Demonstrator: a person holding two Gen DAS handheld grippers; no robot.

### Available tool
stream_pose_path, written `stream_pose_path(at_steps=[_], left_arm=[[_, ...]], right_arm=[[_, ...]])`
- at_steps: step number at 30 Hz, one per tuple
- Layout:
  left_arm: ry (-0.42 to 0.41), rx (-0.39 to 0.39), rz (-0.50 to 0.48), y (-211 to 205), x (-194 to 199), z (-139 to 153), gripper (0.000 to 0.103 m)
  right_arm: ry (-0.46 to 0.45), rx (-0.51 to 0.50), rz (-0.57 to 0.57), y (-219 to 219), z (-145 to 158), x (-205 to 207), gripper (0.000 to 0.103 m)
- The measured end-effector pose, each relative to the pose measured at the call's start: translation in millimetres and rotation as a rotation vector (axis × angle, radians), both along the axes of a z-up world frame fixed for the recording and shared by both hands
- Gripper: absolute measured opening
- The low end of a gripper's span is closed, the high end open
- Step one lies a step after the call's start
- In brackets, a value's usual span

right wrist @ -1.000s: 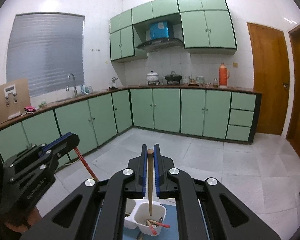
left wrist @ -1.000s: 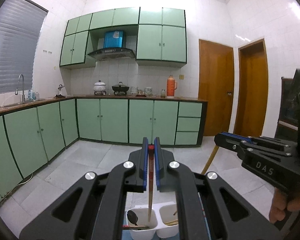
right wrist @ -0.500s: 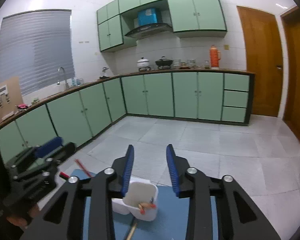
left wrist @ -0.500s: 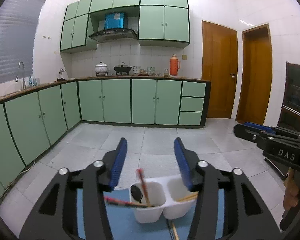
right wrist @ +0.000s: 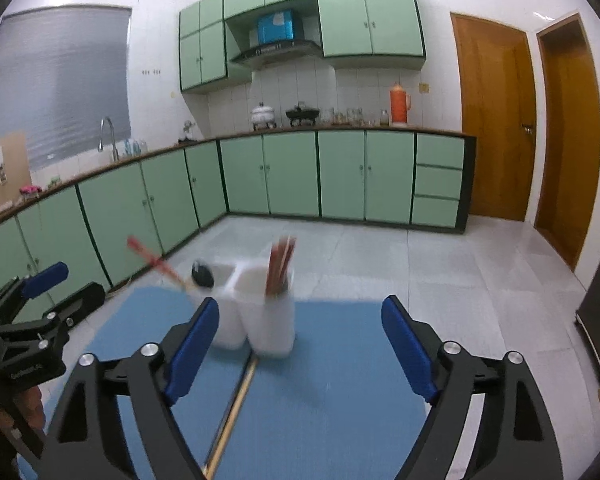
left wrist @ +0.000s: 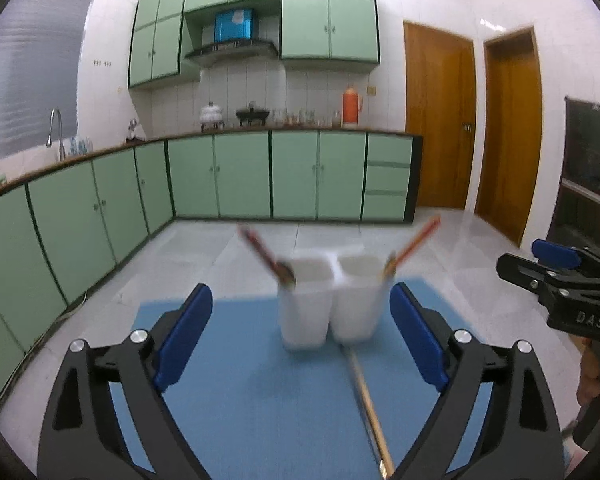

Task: Organize utensils
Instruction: 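Move both open tools back over the last black and wooden chopsticks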

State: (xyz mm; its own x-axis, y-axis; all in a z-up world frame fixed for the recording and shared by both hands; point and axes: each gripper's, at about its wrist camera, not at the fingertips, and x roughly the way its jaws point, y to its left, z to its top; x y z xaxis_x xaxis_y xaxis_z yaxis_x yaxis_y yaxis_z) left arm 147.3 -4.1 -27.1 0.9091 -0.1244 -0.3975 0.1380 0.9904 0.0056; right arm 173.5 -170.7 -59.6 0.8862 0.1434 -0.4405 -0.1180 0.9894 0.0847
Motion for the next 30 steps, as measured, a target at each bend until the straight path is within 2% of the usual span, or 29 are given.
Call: stream_pose_path(at_steps=[8, 16, 19, 24, 30], left_arm=[[0.157, 0.037, 0.012, 12.5, -28.1, -59.9, 0.088], [0.287, 0.070, 0.040, 27.1, -48.4, -108.6, 0.088], [0.308, 0.062, 0.070, 33.5, -51.5, -120.1, 0.088], [0.323, 0.074, 0.104, 37.5, -56.9, -136.7, 0.088], [0.329, 0.062, 0.107, 37.5, -54.7, -136.9, 0.088]], right_arm=[[0.151, 0.014, -0.002, 15.0, -68.2, -33.1, 0.083], [0.243, 0.009, 0.023, 37.0, -109.9, -49.0, 0.078], [0.261, -0.007, 0.047, 48.1, -118.8, -50.6, 0.076], [0.297, -0.024, 0.106, 65.8, -130.6, -51.8, 0.064], [0.353, -0.093, 0.156, 84.2, -145.9, -52.9, 0.052]])
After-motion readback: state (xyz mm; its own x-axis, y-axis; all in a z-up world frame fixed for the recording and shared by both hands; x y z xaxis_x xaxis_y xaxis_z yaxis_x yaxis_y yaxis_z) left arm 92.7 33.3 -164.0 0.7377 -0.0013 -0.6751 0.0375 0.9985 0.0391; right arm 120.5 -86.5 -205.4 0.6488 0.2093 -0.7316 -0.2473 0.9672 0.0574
